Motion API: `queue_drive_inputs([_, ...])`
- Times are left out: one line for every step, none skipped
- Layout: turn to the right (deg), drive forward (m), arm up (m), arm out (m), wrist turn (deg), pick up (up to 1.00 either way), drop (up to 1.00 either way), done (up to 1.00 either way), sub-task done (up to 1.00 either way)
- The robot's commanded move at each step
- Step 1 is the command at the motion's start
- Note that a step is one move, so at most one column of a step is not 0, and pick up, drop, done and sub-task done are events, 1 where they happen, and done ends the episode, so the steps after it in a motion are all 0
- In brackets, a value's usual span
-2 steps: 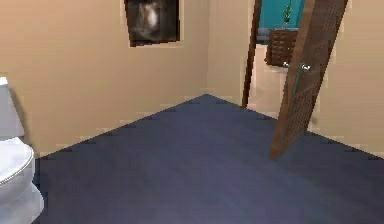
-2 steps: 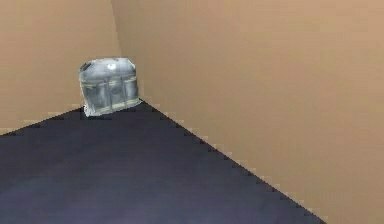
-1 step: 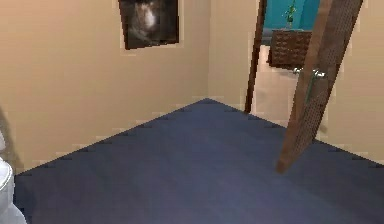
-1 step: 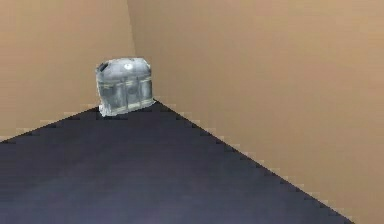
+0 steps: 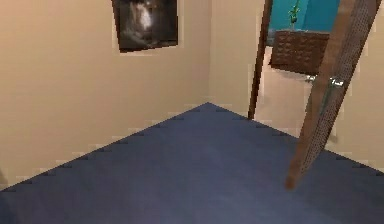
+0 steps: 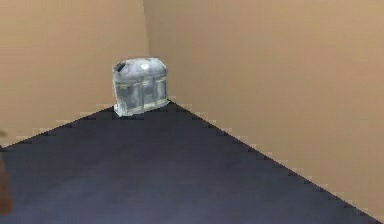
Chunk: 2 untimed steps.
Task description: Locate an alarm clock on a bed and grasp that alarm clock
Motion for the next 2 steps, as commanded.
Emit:
queue_drive_inputs([9.0, 0.0, 0.0, 0.0, 0.0, 0.0, 0.0, 0.0, 0.0])
queue_drive_inputs([0.0, 1.0, 0.0, 0.0, 0.0, 0.0, 0.0, 0.0, 0.0])
